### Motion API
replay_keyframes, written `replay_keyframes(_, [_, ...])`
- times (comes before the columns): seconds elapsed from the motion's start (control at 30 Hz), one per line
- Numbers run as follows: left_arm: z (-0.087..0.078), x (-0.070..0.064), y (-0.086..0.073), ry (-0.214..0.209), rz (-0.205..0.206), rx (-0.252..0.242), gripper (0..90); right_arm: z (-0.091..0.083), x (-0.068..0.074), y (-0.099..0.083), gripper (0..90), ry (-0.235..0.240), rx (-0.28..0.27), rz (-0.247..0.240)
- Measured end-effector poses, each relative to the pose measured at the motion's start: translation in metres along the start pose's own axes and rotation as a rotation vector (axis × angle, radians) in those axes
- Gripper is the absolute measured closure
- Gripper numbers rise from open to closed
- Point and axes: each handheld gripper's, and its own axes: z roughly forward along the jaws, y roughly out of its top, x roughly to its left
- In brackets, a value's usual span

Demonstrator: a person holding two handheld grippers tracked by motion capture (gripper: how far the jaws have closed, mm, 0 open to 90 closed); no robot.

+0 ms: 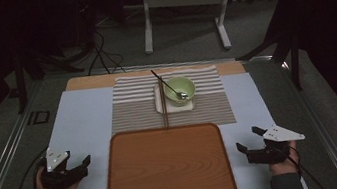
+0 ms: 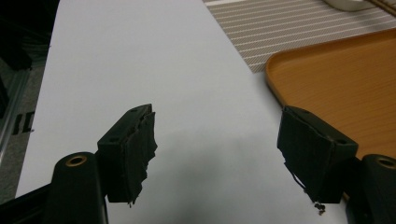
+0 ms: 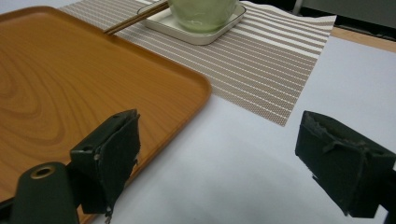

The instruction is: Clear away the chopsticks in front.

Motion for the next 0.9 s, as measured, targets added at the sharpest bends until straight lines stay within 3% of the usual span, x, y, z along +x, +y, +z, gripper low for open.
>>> replay_keyframes(0.17, [-0.0016, -0.0008, 0.0007, -0.008, 0.006, -0.013, 28.4, 0.0002, -0.0025, 0.0006, 13.5, 0.009, -0.012, -0.017])
replay_keyframes(0.47, [-0.0068, 0.0035, 0.0005, -0.008, -0.020, -0.063, 28.4, -0.0029, 0.0000, 0.0047, 13.5, 0.037, -0.067, -0.048])
replay_keyframes(0.7, [-0.0092, 0.0011, 0.0036, -0.022, -0.007, -0.089, 27.7, -0.0047, 0.0024, 0.0062, 13.6, 0.058, -0.083, -0.061])
replay_keyframes(0.9, [-0.0067, -0.0025, 0.0077, -0.034, -0.011, -0.098, 26.9, -0.0079, 0.0034, 0.0080, 13.6, 0.050, -0.112, -0.075])
